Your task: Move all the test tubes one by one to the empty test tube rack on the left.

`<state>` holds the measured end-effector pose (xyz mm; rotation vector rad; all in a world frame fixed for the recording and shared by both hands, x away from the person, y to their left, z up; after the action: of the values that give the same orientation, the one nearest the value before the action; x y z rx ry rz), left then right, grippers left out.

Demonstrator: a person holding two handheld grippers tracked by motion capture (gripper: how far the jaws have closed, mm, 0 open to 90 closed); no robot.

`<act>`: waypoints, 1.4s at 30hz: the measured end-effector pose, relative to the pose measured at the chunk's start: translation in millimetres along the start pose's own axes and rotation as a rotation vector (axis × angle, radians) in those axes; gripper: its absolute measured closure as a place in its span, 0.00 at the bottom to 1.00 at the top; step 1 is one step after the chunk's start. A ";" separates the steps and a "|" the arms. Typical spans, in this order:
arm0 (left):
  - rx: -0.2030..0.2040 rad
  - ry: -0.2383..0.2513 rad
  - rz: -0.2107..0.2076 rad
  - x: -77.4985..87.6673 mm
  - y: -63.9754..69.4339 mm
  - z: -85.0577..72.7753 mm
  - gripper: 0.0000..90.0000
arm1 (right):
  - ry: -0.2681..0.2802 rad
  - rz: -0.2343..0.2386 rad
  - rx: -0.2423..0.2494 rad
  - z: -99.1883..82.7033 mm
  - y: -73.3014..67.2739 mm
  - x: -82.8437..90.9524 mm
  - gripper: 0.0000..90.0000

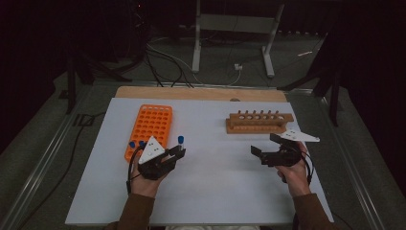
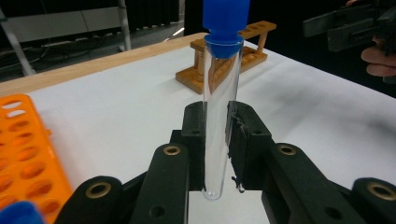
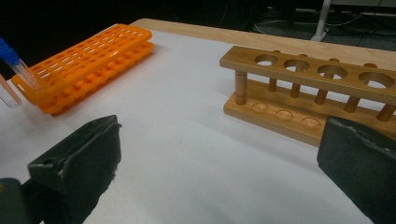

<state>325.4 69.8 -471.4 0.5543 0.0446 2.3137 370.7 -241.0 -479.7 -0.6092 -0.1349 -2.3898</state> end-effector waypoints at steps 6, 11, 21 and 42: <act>-0.014 0.008 0.039 14.8 -13.4 2.9 0.87 | 0.002 -0.015 -0.016 -2.1 5.2 2.6 0.00; -0.008 0.031 0.071 30.7 -26.6 7.1 0.87 | 0.012 -0.020 -0.032 -2.9 9.2 6.0 0.00; -0.002 0.073 0.191 64.0 -60.1 7.3 0.87 | 0.020 -0.031 -0.045 -3.3 12.8 9.8 0.00; 0.051 0.115 0.344 94.4 -104.4 -11.6 0.87 | 0.023 -0.027 -0.045 -3.3 11.1 10.8 0.00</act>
<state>330.5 210.8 -466.3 0.4833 0.0682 2.6848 369.1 -256.7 -478.3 -0.6043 -0.0807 -2.4305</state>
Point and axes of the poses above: each handheld gripper's, and its own axes: x roughly backward along the jaws, z roughly out of its top, y roughly to its right, the point moved 8 cm from there along -x, roughly forward along the jaws, and after that the axes turned 7 degrees about x, right-handed, at the moved point
